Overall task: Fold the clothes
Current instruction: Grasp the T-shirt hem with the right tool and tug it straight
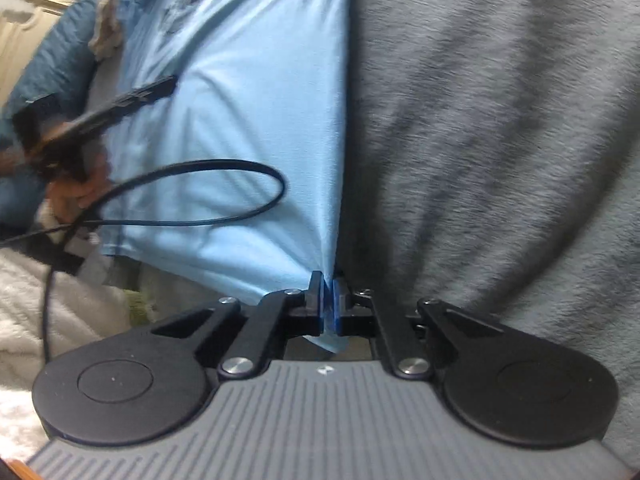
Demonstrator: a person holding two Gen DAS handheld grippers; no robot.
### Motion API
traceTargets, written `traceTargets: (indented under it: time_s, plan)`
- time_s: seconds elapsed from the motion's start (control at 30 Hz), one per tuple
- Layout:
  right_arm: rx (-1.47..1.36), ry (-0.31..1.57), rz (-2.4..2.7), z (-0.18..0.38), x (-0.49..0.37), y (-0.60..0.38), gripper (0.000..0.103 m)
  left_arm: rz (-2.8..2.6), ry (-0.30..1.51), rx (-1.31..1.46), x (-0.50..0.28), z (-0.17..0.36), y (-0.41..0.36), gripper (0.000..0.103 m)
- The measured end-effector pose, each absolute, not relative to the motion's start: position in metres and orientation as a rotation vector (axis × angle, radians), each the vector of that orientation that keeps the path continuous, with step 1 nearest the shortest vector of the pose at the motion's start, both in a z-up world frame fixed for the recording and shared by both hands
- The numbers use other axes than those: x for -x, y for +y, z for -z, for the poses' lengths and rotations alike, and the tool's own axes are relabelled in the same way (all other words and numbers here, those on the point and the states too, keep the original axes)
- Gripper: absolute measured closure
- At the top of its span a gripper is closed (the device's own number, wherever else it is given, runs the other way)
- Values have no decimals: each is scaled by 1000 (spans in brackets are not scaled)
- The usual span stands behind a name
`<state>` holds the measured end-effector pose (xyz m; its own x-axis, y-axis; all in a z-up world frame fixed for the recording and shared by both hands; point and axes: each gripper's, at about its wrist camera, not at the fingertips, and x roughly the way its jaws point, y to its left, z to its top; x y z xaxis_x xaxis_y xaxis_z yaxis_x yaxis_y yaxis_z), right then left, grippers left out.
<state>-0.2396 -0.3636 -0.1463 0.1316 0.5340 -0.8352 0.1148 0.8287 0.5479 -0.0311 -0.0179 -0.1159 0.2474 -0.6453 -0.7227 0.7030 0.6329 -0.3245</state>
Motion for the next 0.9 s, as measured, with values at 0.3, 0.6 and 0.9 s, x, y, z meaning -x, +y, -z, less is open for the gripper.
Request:
traceTargets:
  time_s: [0.3,0.6,0.9]
  plan:
    - [-411,1507,-203,149,242,-377,98,928,949,-84,37,116,-15,54]
    - [-230,1153,-337,84,148,-372,97,980,913,-113,53,97,-1,53]
    - [-78,1042,-651,113,54,-254,97,994,1019,-27,63,119,29,54]
